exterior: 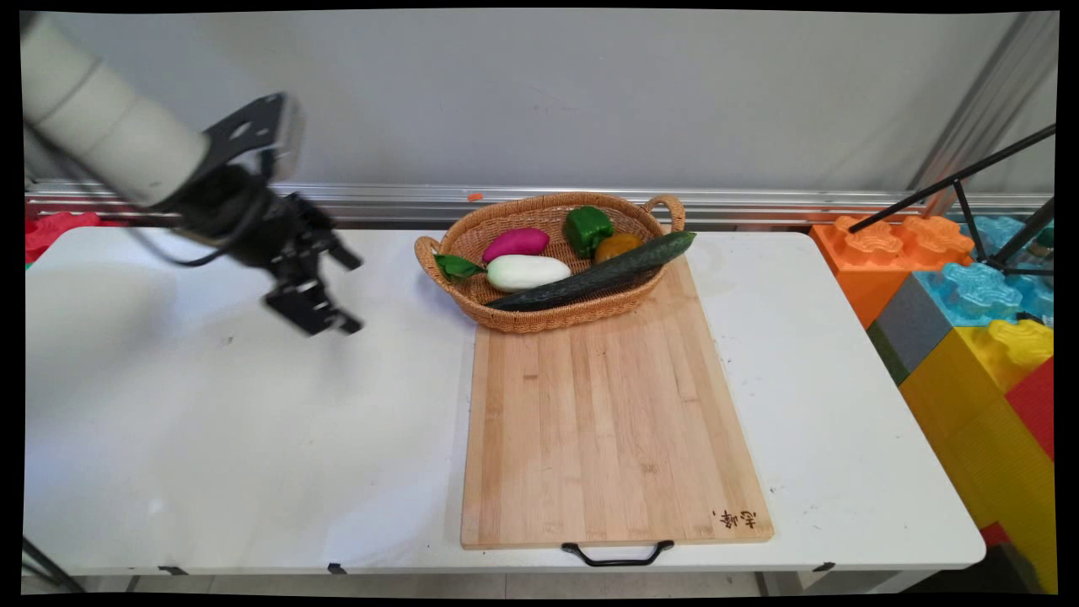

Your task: Pick up the cucumber from the vegetable basket

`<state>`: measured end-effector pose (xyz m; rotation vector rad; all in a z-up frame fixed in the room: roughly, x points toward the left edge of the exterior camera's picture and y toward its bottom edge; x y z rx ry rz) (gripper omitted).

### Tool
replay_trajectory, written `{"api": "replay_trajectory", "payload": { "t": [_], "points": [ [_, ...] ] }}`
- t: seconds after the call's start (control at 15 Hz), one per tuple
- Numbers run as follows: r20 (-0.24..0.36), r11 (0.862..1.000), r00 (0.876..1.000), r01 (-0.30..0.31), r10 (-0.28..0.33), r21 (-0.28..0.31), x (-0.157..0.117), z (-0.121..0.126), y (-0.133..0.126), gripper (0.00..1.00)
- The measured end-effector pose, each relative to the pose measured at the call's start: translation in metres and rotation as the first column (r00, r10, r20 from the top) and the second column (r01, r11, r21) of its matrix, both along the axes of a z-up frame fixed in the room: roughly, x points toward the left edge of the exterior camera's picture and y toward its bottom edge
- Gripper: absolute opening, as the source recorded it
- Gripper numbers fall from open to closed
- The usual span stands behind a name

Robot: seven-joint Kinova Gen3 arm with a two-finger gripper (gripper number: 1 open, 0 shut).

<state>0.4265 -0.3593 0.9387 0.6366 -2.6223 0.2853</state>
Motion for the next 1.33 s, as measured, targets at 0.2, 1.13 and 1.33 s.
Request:
{"api": "replay_trajectory", "payload": {
  "t": [0.2, 1.13, 1.33],
  "points": [
    [-0.018, 0.999, 1.0, -0.025, 0.024, -0.04, -0.021, 0.0, -0.022, 1.0],
    [-0.068, 0.97, 0.988, -0.146, 0.135, -0.194, -0.111, -0.023, -0.157, 1.0],
    [-0.084, 0.961, 0.98, -0.195, 0.182, -0.195, -0.122, -0.03, -0.179, 1.0]
  ]
}}
